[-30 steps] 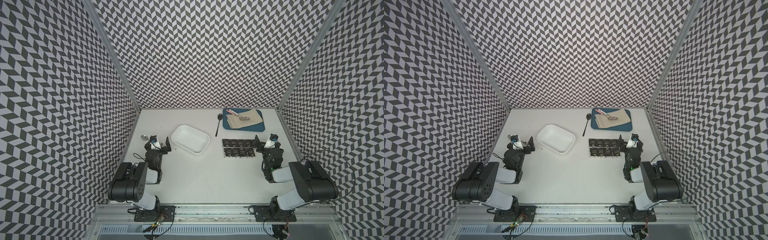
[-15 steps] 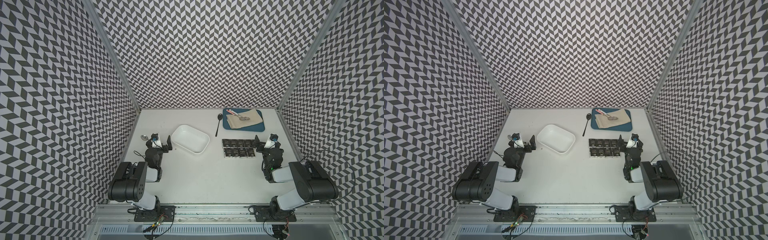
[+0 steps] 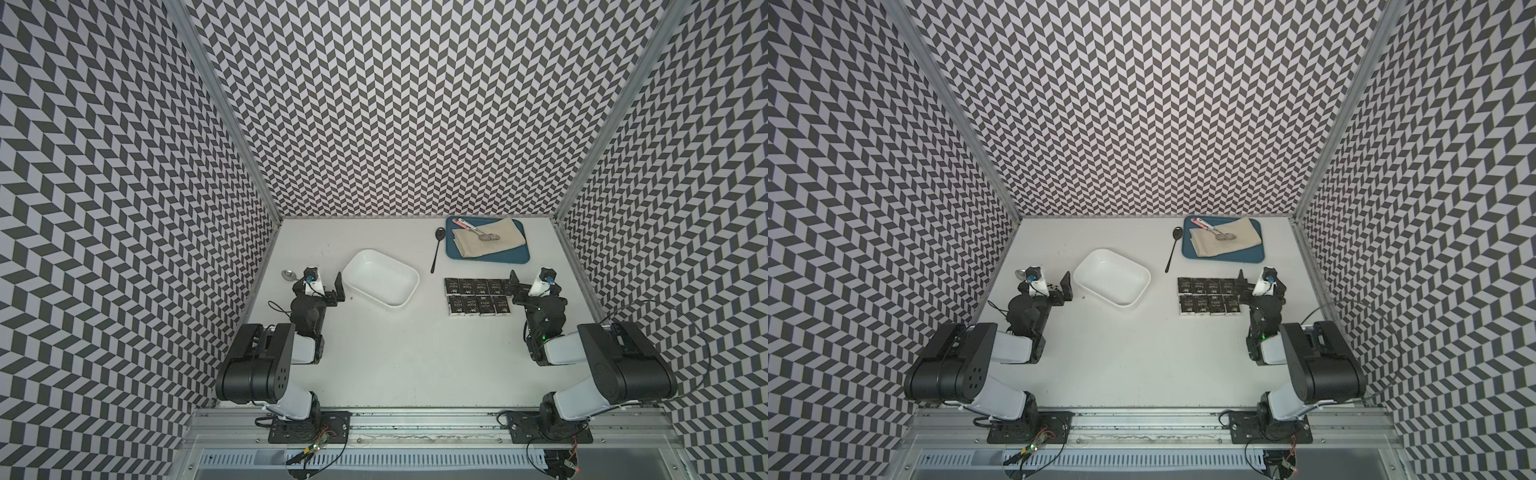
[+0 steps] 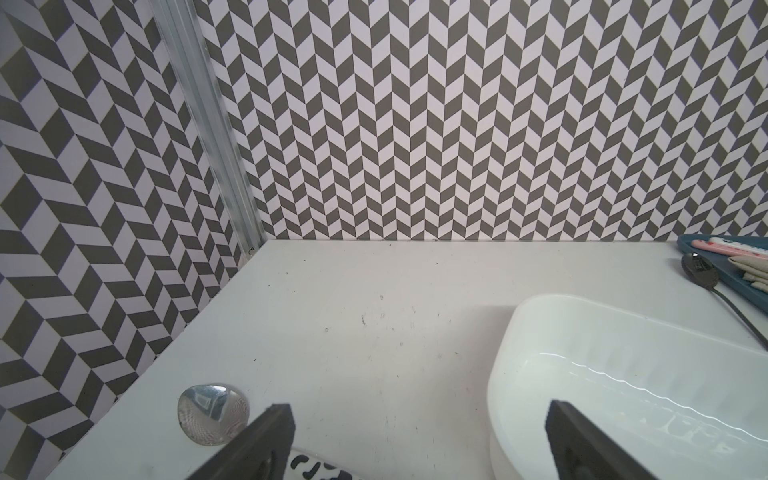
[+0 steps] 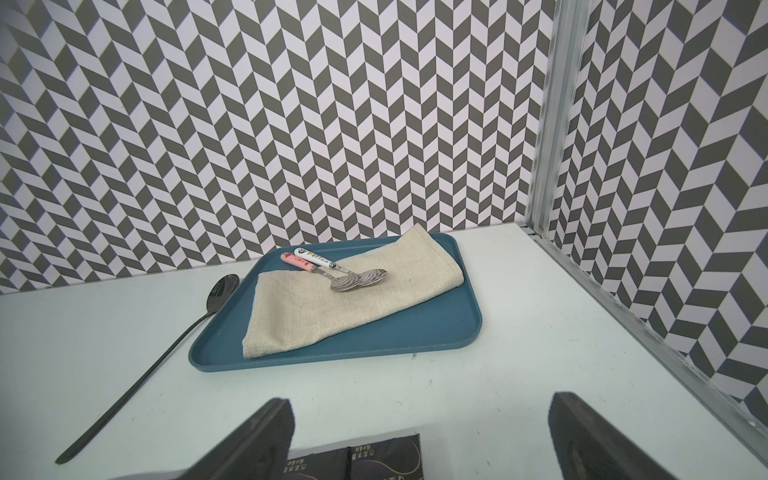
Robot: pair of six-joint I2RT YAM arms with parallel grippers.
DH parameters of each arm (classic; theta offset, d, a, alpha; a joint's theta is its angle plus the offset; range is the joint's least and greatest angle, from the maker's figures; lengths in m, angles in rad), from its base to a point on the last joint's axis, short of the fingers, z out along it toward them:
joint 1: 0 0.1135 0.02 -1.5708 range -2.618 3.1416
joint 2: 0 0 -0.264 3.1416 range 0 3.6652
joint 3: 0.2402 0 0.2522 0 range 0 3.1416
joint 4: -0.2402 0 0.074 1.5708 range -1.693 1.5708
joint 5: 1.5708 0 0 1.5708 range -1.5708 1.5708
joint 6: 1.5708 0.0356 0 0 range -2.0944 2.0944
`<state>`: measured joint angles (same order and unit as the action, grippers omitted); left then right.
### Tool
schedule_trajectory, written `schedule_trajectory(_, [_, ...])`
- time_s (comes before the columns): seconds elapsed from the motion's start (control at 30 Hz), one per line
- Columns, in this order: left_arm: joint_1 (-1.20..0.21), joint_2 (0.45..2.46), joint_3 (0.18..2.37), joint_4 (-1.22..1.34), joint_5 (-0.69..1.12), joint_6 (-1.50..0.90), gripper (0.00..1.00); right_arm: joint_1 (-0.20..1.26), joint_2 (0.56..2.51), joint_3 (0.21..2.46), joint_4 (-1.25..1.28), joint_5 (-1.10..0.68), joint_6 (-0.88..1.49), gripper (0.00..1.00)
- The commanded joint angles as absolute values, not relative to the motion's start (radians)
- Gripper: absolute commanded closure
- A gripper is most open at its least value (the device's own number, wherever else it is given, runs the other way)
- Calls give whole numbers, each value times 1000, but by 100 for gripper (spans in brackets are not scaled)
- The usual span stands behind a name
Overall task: Take the pocket tissues out of the storage box
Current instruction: Reset both arms
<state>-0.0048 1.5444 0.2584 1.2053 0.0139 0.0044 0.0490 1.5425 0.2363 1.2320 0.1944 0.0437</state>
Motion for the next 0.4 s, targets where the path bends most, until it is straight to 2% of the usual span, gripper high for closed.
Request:
schedule_trajectory(0.0, [-5,1548,271,1206,26,11,1,51,1529,242,1272,207,37,1])
schedule_trajectory(0.37, [-5,1548,272,1206,25,11,1,55,1531,247,1267,214,34,1])
